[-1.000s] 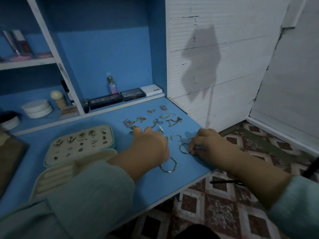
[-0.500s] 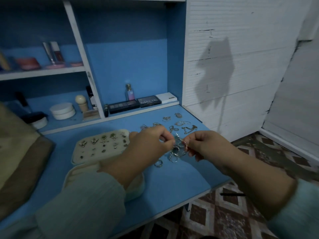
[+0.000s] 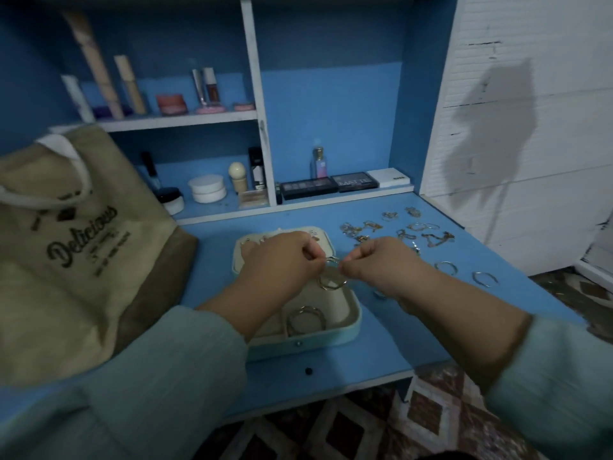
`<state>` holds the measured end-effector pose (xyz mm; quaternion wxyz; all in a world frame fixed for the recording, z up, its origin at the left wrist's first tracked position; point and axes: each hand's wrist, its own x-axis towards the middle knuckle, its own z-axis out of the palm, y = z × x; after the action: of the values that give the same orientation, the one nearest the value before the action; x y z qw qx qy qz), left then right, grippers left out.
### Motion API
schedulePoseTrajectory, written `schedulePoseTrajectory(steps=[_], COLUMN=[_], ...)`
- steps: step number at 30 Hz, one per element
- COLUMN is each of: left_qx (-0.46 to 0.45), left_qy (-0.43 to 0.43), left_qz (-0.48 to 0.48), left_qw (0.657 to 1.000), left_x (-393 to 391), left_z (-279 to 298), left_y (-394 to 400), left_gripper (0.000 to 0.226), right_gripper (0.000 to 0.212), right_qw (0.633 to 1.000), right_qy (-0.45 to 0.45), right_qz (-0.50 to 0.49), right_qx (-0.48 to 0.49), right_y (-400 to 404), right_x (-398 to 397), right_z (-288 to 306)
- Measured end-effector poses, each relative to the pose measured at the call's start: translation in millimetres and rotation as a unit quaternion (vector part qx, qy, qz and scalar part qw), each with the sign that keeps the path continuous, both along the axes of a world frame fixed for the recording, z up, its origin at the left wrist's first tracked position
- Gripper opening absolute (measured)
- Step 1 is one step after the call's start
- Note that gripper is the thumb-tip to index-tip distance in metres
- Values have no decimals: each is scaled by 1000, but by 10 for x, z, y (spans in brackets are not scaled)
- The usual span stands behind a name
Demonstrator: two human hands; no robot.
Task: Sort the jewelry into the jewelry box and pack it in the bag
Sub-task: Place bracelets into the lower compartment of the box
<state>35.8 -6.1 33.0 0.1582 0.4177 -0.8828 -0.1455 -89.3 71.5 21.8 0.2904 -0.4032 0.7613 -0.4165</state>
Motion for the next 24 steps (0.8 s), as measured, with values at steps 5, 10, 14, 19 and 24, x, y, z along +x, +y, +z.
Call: schedulePoseTrajectory(steps=[5, 10, 14, 19, 24], left_qx=[35, 4, -33, -71, -95], left_qy=[-51, -87, -157, -189, -219], left_qz=[28, 13, 0, -19, -9], left_qw=[998, 996, 987, 979, 971], left_x=[31, 51, 75, 86, 75], left_z=[-125, -220, -223, -251, -255], left_y=[-107, -153, -155, -122, -103], left_gripper=[10, 12, 20, 22, 25], right_gripper=[21, 29, 27, 26, 30], right_qw=[984, 938, 917, 908, 922], right_qy=[163, 318, 375, 400, 356], right_qz=[19, 23, 25, 74, 129], right_qx=[64, 136, 131, 105, 82], right_y=[-212, -360, -360, -291, -160], right_x=[96, 62, 91, 97, 47], right_z=[-82, -188, -193, -228, -158])
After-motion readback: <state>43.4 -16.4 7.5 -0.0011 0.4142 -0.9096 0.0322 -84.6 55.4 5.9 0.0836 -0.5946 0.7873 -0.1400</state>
